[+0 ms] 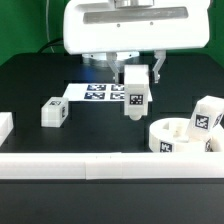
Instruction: Assemble stool
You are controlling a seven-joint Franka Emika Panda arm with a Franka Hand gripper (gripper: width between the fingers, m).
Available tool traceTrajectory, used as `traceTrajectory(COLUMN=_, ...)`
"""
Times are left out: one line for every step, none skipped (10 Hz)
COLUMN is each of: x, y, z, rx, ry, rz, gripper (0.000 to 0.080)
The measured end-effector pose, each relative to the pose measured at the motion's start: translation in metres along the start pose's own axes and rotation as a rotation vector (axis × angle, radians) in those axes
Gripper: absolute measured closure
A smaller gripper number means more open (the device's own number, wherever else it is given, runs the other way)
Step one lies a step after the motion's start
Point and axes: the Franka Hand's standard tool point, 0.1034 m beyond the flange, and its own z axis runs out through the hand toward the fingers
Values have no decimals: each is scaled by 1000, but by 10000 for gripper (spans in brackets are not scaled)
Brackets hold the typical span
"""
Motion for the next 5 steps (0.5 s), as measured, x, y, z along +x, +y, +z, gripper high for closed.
traceTrajectory(x=-1, y=0, z=1, rx=-8, ry=53, rz=-3, gripper=462)
traceTrajectory(x=1, y=-8, z=0, rx=-14, ry=134, rz=-16, gripper=462)
traceTrajectory(x=-1, y=-17, z=0, rx=-10, ry=155, rz=-25, gripper=462)
traceTrajectory(x=-1, y=-26, z=-1, rx=-2, ry=154, rz=-30, gripper=462)
traceTrajectory(x=-1, y=-32, z=-1, rx=3, ry=158, rz=-29, gripper=462)
